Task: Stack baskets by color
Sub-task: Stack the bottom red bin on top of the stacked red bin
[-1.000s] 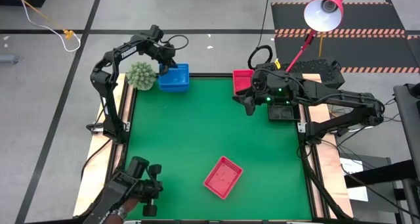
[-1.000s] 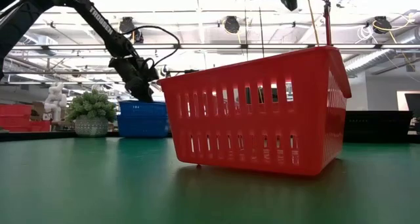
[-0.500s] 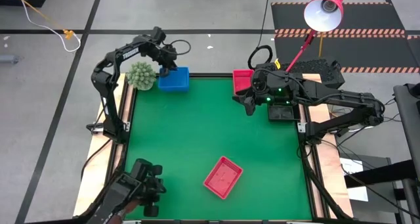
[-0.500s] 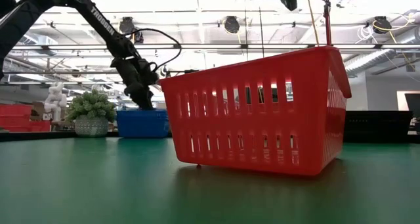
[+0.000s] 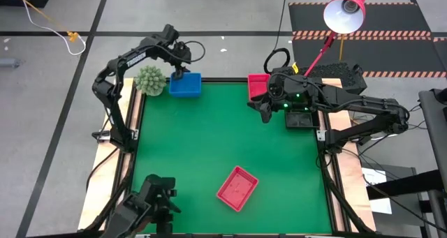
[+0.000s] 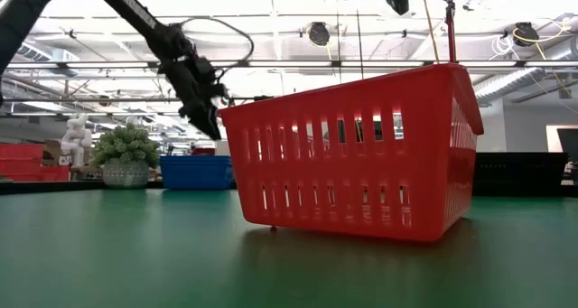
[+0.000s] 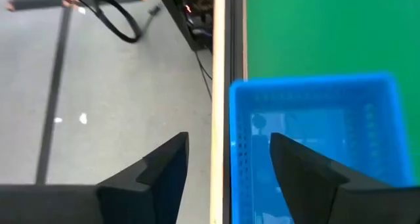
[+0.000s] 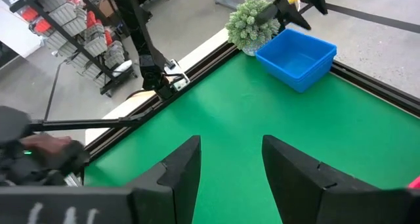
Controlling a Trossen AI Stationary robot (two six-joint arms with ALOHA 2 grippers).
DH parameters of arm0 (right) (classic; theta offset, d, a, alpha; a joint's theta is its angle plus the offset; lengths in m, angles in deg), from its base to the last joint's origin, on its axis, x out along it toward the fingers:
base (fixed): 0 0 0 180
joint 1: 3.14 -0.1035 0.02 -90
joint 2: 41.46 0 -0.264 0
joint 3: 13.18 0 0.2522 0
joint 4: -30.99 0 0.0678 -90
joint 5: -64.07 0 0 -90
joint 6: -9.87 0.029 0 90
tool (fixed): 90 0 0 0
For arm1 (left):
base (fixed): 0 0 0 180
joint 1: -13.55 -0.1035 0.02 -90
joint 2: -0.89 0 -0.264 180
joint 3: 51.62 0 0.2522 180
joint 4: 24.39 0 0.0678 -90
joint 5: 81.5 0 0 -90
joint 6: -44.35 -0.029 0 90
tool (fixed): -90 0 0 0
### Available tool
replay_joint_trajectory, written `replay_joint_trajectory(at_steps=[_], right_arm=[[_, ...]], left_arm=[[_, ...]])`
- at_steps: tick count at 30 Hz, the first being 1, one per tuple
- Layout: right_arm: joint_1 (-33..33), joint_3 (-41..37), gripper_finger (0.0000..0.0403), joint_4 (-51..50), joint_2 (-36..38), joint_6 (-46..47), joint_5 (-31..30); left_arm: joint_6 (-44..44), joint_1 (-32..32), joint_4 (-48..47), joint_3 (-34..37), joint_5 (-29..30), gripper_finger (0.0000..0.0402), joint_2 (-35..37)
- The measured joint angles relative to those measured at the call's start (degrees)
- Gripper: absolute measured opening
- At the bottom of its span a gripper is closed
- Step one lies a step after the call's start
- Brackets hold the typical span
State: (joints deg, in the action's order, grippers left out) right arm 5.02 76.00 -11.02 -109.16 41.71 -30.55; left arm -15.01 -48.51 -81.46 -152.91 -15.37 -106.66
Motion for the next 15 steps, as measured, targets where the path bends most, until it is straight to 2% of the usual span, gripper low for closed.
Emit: replay_joint_trajectory(at_steps=[8, 12, 15], right_arm=[[0.04, 0.00, 0.0155, -0.28, 0.00, -1.03, 0.05], [0.04, 0.00, 0.0155, -0.89, 0.00, -1.05, 0.35], [0.02, 0.00, 0.0155, -1.77, 0.00, -0.94, 2.24]], left_arm=[[13.68, 5.25, -1.80, -0.02, 2.26, 0.0159, 9.43], [20.68, 10.02, -4.94, -0.04, 3.58, 0.0133, 14.51], [29.14, 14.51, -6.79, -0.04, 3.61, 0.0118, 17.97]])
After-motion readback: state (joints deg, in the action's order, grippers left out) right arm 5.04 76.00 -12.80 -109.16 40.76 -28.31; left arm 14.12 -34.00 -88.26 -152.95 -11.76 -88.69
